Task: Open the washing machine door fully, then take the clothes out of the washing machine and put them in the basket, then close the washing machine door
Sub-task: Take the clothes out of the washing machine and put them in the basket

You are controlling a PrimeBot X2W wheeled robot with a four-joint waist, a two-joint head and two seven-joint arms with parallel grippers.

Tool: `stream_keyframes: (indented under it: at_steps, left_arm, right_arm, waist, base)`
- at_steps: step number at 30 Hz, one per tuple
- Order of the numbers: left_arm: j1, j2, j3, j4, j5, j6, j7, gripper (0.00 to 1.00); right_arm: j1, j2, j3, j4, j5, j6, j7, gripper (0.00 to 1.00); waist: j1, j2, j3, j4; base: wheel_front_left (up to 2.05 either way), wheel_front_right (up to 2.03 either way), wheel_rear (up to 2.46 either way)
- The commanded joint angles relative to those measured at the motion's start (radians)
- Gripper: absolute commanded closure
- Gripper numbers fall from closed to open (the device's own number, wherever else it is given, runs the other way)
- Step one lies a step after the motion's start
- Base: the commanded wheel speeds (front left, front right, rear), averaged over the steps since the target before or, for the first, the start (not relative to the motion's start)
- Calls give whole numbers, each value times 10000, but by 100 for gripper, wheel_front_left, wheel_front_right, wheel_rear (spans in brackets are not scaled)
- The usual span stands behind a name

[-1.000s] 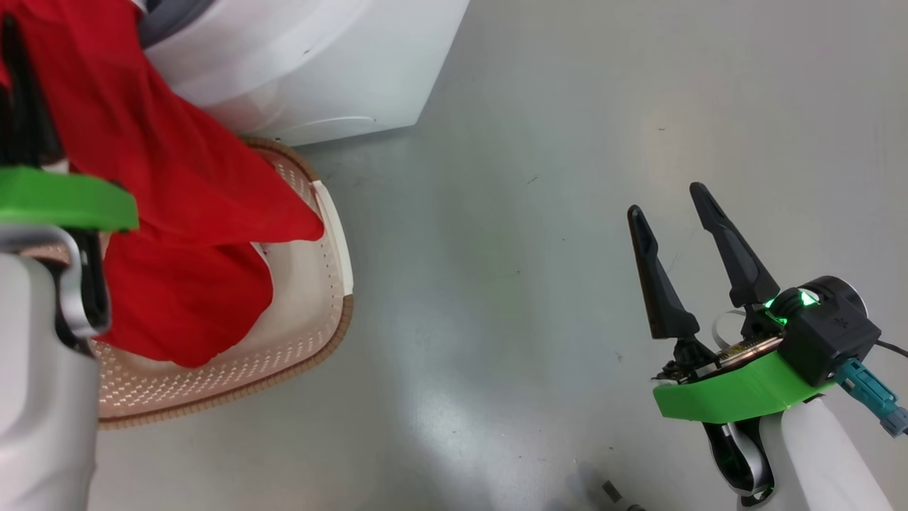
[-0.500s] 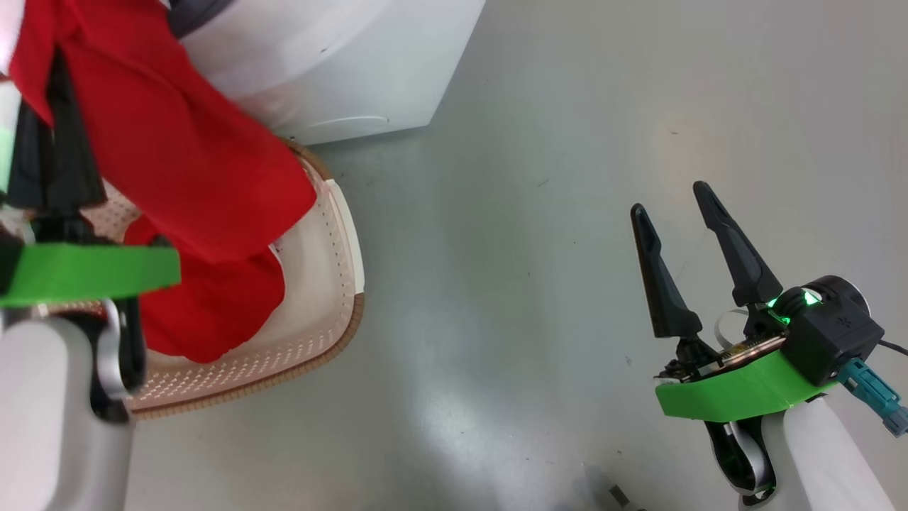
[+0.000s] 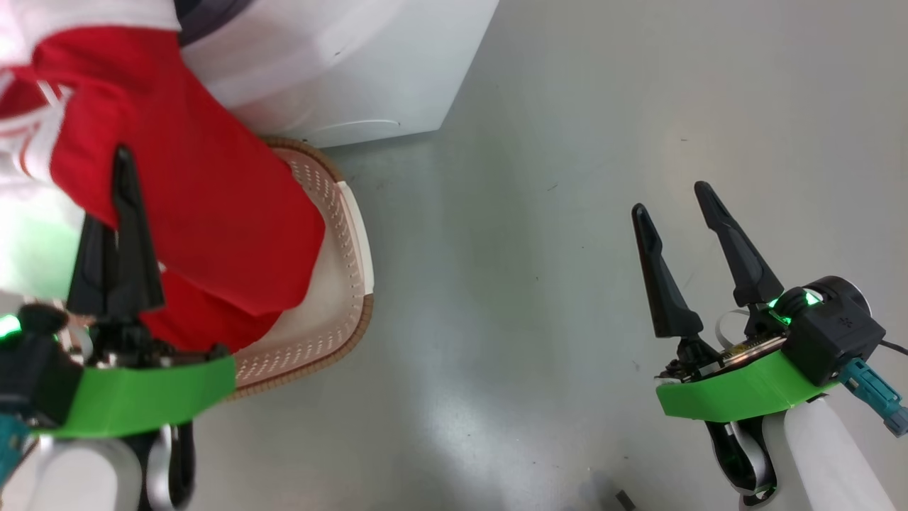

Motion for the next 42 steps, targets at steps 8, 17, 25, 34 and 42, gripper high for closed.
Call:
stream_keyframes:
  at_steps: [8,17,25,34,42]
  left_arm:
    - [1084,27,170,-1024,102,315,281,100]
    - [1363,-38,103,57,-224,226,391,100]
    - [549,13,179,2930,-788,-288,154,100]
    - [-544,-113,163,5775,-1334,-861,-17,100]
    - [-1856,-113,-46,8428,-1634,-1349,662,100]
  right_arm:
    - [193,-70,150,-277,-51,50,-63,0]
    - [130,-70,234,-275,-90,50,-63,0]
    - [19,-70,319,-236,-21,50,-63,0]
    - [-62,-70,372,-199,50,50,-63,0]
    - [-126,-70,474,-88,82,50,-63,0]
  waist:
    - [0,0,9,145]
    - [0,0,72,150]
    - [0,0,204,-119]
    - [0,0,268,-316]
    - [0,0,368,-407]
  base:
    - [0,0,0]
    - [0,0,0]
    - [0,0,0]
    - [0,0,0]
    - [0,0,0]
